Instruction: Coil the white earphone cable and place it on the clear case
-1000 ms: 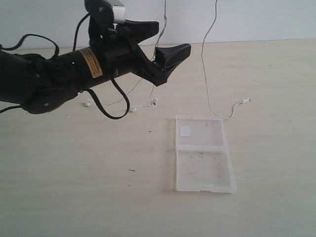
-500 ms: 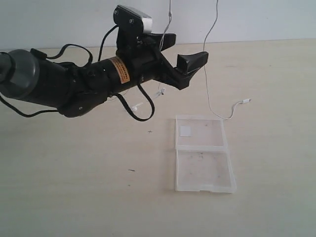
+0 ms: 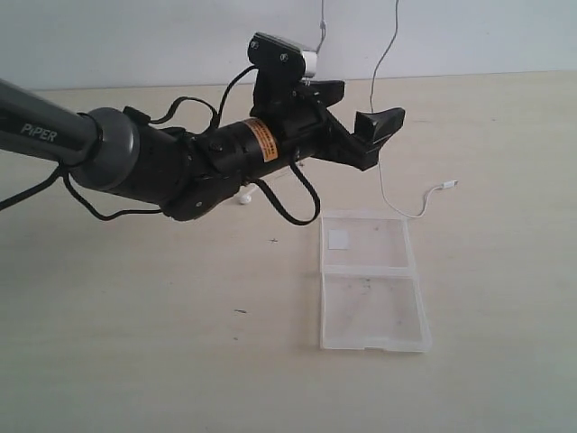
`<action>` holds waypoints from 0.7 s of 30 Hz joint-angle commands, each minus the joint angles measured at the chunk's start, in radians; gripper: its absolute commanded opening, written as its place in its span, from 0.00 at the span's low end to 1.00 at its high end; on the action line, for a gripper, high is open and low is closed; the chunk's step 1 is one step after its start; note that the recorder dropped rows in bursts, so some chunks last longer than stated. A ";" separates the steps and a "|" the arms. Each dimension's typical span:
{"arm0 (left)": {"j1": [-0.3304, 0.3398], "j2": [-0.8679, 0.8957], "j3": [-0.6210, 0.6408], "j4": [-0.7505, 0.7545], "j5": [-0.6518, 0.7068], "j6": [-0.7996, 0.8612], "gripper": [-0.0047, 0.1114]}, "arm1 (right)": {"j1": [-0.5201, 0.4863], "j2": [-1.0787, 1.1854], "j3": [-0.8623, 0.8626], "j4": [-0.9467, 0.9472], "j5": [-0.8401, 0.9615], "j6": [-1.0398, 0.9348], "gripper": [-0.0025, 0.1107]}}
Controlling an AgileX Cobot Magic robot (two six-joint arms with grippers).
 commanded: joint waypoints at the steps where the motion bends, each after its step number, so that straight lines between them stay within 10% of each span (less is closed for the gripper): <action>1: -0.002 0.018 -0.034 -0.040 0.004 -0.006 0.78 | -0.003 -0.007 0.004 0.000 -0.012 -0.016 0.02; 21: -0.002 0.041 -0.070 0.010 0.074 -0.055 0.78 | -0.003 0.035 0.004 0.000 -0.033 -0.036 0.02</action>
